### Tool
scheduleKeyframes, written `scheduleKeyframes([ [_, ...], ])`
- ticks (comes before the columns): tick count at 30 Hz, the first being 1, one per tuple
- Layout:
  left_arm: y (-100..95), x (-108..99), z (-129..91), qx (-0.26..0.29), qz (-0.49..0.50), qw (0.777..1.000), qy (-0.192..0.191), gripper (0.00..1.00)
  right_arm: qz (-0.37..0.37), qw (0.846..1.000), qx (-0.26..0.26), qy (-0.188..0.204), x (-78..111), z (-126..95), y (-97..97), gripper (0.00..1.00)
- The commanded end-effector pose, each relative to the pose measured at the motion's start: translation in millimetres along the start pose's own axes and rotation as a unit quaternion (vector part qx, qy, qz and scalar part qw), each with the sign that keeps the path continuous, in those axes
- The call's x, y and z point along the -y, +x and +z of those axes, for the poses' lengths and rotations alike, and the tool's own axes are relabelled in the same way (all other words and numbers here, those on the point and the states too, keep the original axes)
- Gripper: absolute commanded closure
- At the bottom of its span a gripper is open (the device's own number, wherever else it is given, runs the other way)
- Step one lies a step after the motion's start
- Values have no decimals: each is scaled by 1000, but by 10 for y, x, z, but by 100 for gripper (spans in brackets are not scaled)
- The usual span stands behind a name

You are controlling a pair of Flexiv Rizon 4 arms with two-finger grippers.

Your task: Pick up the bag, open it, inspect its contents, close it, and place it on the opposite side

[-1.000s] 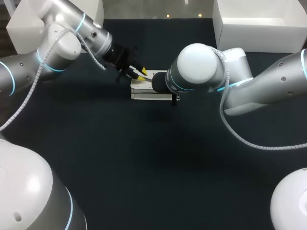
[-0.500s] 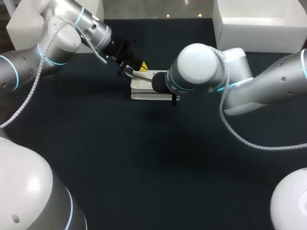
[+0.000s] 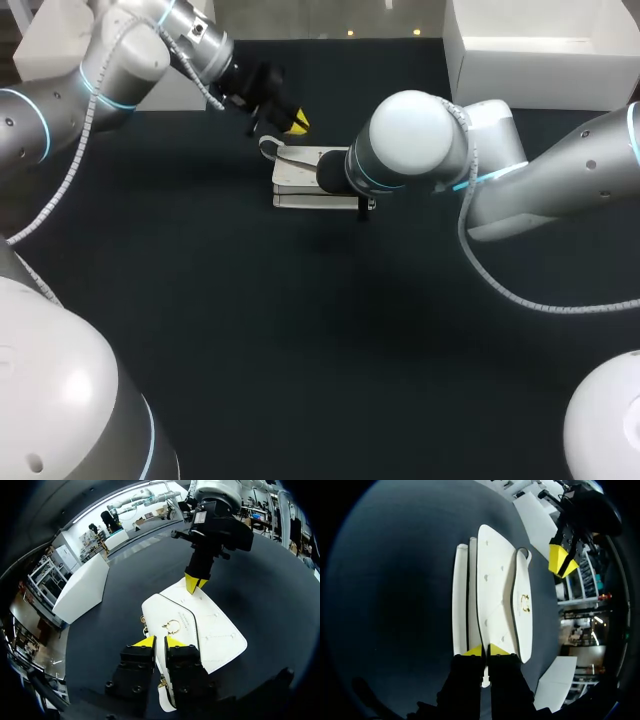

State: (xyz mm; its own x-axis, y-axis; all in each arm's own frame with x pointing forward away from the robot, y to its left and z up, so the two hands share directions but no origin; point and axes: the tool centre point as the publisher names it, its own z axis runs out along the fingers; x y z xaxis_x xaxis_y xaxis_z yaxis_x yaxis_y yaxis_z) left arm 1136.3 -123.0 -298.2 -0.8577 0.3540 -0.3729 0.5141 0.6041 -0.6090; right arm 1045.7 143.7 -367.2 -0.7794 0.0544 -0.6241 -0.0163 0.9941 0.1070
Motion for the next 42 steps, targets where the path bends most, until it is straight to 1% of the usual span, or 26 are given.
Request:
scheduleKeyframes([
  [1,132,25,-39,30,16,999,1,21,0,1000,3,-1,-1,13,19,100],
  [2,168,29,-41,41,25,999,-6,20,0,1000,3,-1,-1,13,19,100],
  [6,319,58,-38,62,54,996,-14,19,0,1000,3,-1,-1,13,19,100],
  [10,415,86,-34,67,70,995,-9,20,0,1000,3,-1,-1,13,19,100],
  [12,437,87,-6,68,74,995,-15,22,0,1000,3,-1,-1,13,19,100],
  [13,445,86,6,66,75,995,-12,25,0,1000,3,-1,-1,13,19,100],
  [14,454,85,21,66,77,995,-14,32,0,1000,3,-1,-1,13,19,100],
  [16,463,83,43,66,78,995,-17,41,0,1000,3,-1,-1,13,19,100],
  [17,469,81,56,63,80,995,-21,49,0,1000,3,-1,-1,13,19,100],
  [19,481,74,87,60,82,995,-25,52,0,1000,3,-1,-1,13,19,100],
  [27,499,25,188,56,88,993,-47,52,0,1000,3,-1,-1,13,19,100],
  [34,485,8,208,57,91,993,-46,55,0,1000,3,-1,-1,13,19,100],
  [35,489,6,215,57,92,993,-46,57,0,1000,3,-1,-1,13,19,100],
  [42,508,-26,248,58,93,992,-54,60,0,1000,3,-1,-1,13,19,100],
])
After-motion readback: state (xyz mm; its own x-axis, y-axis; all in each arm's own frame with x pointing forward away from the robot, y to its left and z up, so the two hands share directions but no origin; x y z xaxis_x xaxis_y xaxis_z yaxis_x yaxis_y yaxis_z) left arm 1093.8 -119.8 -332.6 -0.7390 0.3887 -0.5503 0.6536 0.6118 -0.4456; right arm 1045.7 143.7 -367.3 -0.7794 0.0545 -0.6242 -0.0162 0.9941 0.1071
